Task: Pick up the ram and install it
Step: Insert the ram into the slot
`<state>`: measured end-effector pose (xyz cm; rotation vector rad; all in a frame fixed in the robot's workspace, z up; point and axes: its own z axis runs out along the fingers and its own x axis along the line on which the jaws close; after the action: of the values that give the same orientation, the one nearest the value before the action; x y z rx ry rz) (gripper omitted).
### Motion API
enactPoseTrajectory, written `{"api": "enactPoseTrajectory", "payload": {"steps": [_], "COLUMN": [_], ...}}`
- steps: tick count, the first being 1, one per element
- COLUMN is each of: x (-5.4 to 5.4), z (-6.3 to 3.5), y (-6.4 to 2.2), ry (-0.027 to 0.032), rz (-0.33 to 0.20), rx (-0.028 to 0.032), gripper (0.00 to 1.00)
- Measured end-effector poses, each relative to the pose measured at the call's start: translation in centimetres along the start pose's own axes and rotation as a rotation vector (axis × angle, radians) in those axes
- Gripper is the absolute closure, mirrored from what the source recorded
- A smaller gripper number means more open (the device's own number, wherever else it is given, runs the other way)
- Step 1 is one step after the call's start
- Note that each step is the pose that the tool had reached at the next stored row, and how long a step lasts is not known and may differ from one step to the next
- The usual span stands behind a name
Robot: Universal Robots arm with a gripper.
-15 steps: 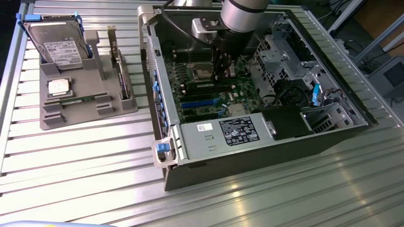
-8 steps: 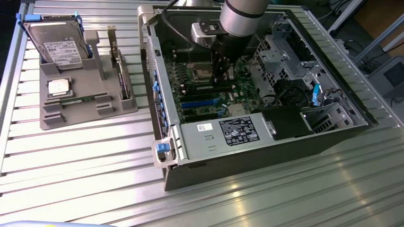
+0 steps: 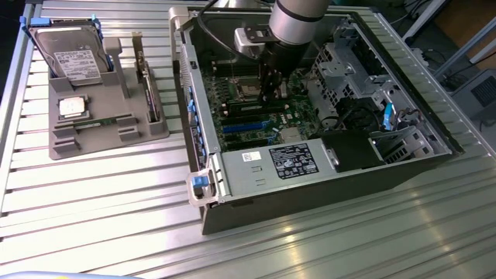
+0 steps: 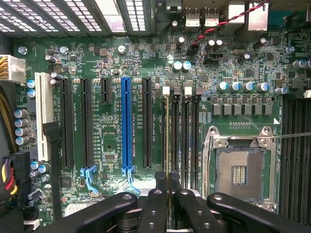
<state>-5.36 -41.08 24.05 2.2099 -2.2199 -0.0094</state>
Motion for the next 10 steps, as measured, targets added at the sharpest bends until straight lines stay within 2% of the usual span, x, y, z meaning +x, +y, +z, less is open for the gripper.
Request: {"api": "enactPoseTrajectory", "payload": {"steps": [10], "x": [0.05], "z": [0.09], "y": [0.00], "ry": [-0.0029], "rz": [0.000], "rx": [0.0001], "gripper": [0.87]}}
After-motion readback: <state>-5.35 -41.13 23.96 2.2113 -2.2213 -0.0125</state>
